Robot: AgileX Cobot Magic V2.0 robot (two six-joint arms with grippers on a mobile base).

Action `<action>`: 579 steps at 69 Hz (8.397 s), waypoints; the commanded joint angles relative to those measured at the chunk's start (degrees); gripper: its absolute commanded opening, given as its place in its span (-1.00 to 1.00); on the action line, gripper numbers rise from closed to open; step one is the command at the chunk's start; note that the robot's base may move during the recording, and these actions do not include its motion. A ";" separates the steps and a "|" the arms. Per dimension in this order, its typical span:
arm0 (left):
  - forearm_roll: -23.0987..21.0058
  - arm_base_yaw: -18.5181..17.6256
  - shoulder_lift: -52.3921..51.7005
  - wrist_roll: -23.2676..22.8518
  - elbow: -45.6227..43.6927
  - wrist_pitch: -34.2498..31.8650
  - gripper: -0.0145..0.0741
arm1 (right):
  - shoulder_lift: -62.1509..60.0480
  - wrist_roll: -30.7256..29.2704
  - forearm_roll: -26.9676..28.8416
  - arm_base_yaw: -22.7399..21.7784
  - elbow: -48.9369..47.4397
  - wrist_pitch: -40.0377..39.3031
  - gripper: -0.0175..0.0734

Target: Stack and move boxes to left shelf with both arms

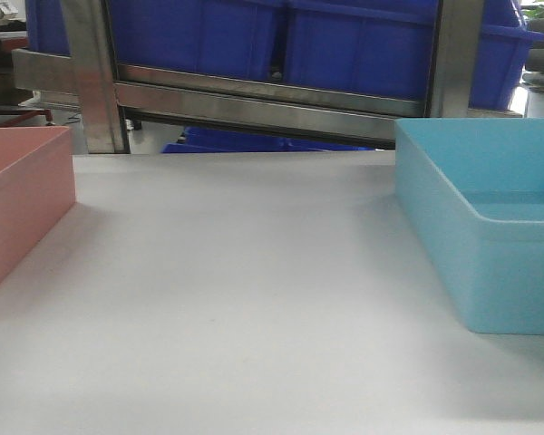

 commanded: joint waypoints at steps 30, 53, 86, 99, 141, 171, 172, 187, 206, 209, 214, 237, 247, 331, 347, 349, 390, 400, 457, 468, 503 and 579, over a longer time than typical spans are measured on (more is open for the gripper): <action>0.78 0.23 39.11 0.31 -37.35 27.31 0.00 | -1.16 -0.26 0.00 -0.33 -1.00 -5.17 -0.51; 2.77 4.64 62.46 5.27 -60.14 53.00 0.47 | -1.16 -0.26 0.00 -0.33 -1.00 -5.17 -0.51; 1.88 24.40 86.83 17.03 -73.49 50.79 0.46 | -1.16 -0.26 0.00 -0.33 -1.00 -5.17 -0.51; -0.24 24.78 95.48 17.03 -73.54 47.98 0.46 | -1.16 -0.26 0.00 -0.33 -1.00 -5.17 -0.51; -3.30 24.78 103.48 17.59 -74.09 46.50 -0.52 | -1.16 -0.26 0.00 -0.33 -1.00 -5.17 -0.51; -10.66 24.67 101.71 15.23 -78.57 53.29 -0.69 | -1.16 -0.26 0.00 -0.33 -1.00 -5.17 -0.51; -11.04 24.67 101.31 15.09 -78.87 53.53 -0.69 | -1.16 -0.26 0.00 -0.33 -1.00 -5.17 -0.51; -16.14 22.71 91.67 9.47 -80.44 57.83 -0.69 | -1.16 -0.26 0.00 -0.33 -1.00 -5.17 -0.51; -16.14 13.67 80.95 -0.69 -75.72 61.64 -0.69 | -1.16 -0.26 0.00 -0.33 -1.00 -5.17 -0.51; -16.14 11.60 80.14 -2.20 -74.28 61.13 -0.69 | -1.16 -0.26 0.00 -0.33 -1.00 -5.17 -0.51; -16.14 8.59 79.33 -4.88 -71.47 60.22 -0.69 | -1.16 -0.26 0.00 -0.33 -1.00 -5.17 -0.51; -15.92 -8.38 79.65 -14.78 -57.85 44.04 -0.69 | -1.16 -0.26 0.00 -0.33 -1.00 -5.17 -0.51; -15.78 -12.93 81.39 -15.20 -55.24 39.70 -0.69 | -1.16 -0.26 0.00 -0.33 -1.00 -5.17 -0.51; -18.69 -17.75 87.21 -10.91 -58.58 38.97 0.41 | -1.16 -0.26 0.00 -0.33 -1.00 -5.17 -0.51; -11.83 -17.75 74.50 -7.02 -58.52 42.25 0.41 | -1.16 -0.26 0.00 -0.33 -1.00 -5.17 -0.51; -10.49 -17.75 72.34 -7.02 -58.04 42.37 0.41 | -1.16 -0.26 0.00 -0.33 -1.00 -5.17 -0.51; -0.46 -17.64 36.93 -7.02 -31.43 31.22 -0.69 | -1.05 -0.26 0.00 -0.33 -3.51 -6.03 -0.51; 0.43 -17.64 32.93 -7.02 -26.25 25.67 -0.69 | 2.84 -0.26 0.00 -0.33 -11.52 -0.59 -0.50; 0.69 -17.64 32.46 -7.02 -23.62 17.71 -0.70 | 67.39 -0.26 -3.48 -3.37 -71.88 36.28 0.70; 0.69 -17.64 32.46 -7.02 -23.62 17.71 -0.70 | 74.77 -1.30 -3.48 -13.89 -79.51 47.12 0.68; 0.69 -17.64 32.46 -7.02 -23.62 17.81 -0.70 | 98.10 -16.04 -1.84 -19.50 -82.86 41.29 0.68; 0.69 -17.64 32.46 -7.02 -23.62 18.11 -0.70 | 93.19 -12.16 7.65 -19.62 -82.86 41.80 -0.50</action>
